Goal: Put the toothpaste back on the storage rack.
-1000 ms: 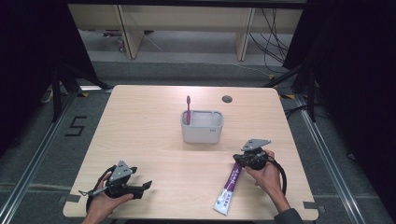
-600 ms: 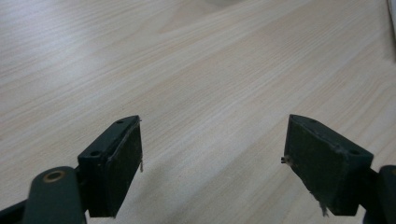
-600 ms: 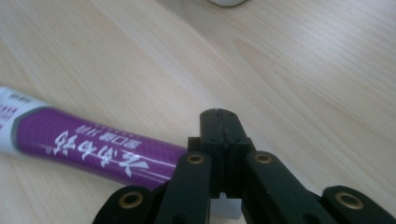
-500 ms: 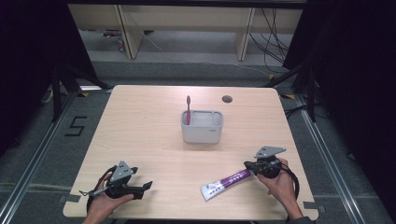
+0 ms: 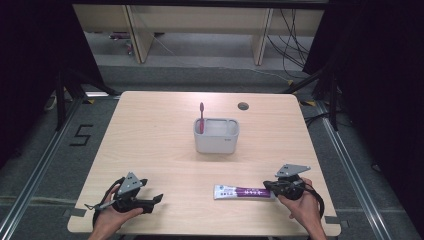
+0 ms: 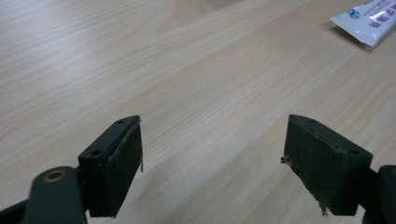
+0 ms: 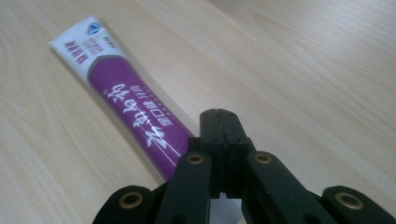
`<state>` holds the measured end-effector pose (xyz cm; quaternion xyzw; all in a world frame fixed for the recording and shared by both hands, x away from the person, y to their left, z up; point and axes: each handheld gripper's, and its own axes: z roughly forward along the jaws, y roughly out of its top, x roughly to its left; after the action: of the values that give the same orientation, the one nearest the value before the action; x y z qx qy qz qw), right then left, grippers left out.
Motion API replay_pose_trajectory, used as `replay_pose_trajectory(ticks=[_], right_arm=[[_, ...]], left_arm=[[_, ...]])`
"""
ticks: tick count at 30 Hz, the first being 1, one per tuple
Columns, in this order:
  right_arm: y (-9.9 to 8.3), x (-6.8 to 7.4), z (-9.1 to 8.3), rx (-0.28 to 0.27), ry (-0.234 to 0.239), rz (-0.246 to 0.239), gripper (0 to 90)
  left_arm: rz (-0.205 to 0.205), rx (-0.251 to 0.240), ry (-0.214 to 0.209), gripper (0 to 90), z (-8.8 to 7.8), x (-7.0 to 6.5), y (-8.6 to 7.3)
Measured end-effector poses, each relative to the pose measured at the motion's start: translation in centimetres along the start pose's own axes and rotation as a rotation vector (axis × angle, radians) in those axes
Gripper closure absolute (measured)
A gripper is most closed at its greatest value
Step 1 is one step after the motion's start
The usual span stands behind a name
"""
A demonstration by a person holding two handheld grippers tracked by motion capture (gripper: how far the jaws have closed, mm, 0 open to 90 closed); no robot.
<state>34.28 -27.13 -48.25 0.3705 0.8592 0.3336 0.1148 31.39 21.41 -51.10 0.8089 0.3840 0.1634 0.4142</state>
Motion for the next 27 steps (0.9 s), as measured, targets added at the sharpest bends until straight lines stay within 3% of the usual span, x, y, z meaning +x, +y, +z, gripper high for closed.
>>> replay_pose_trajectory(ticks=[2,5,8,14,16,17,18,20,21,24,25,26,27], right_arm=[[-0.2,0.2,0.1,-0.02,-0.015,-0.006,90.0],[-0.4,0.7,-0.4,0.006,-0.001,-0.004,90.0],[-0.7,1.1,-0.7,-0.003,0.006,-0.008,90.0],[-1.2,1.9,-1.0,-0.001,0.019,-0.008,90.0],[-1.0,2.1,-1.2,0.008,0.017,-0.004,88.9],[-0.8,1.9,-1.3,0.006,0.012,-0.029,87.3],[-0.6,2.0,-1.3,-0.003,0.012,-0.018,85.8],[-0.4,2.1,-1.5,0.013,0.016,-0.013,84.1],[0.0,2.2,-1.7,0.002,0.005,-0.048,78.8],[0.5,2.5,-1.6,0.01,0.016,-0.072,71.5],[1.1,2.9,-1.5,0.033,0.022,-0.092,65.1],[1.1,2.9,-1.5,0.033,0.022,-0.092,65.1],[1.6,3.2,-1.2,0.071,0.026,-0.118,60.6]], left_arm=[[-0.002,0.002,-0.002,19.3,0.0,0.0,0.0],[-0.013,-0.001,-0.003,19.4,0.0,-0.1,0.0],[0.0,0.003,-0.003,19.4,0.0,0.0,0.0],[-0.02,-0.015,-0.006,19.5,0.3,-0.2,0.0],[0.003,0.009,-0.003,19.5,0.1,0.0,-0.1],[0.007,0.012,-0.008,19.4,0.0,-0.1,0.0],[-0.015,-0.011,-0.004,19.5,0.2,-0.2,0.0],[0.002,0.006,-0.008,19.5,0.0,-0.1,0.0],[-0.013,0.001,-0.005,19.5,0.0,-0.1,-0.1],[-0.001,-0.002,0.001,19.5,0.0,0.0,0.0],[-0.001,0.004,-0.003,19.5,0.0,0.0,0.0],[0.001,0.014,-0.005,19.5,-0.1,0.0,0.0],[-0.02,-0.003,-0.002,19.4,0.0,-0.2,0.0]])
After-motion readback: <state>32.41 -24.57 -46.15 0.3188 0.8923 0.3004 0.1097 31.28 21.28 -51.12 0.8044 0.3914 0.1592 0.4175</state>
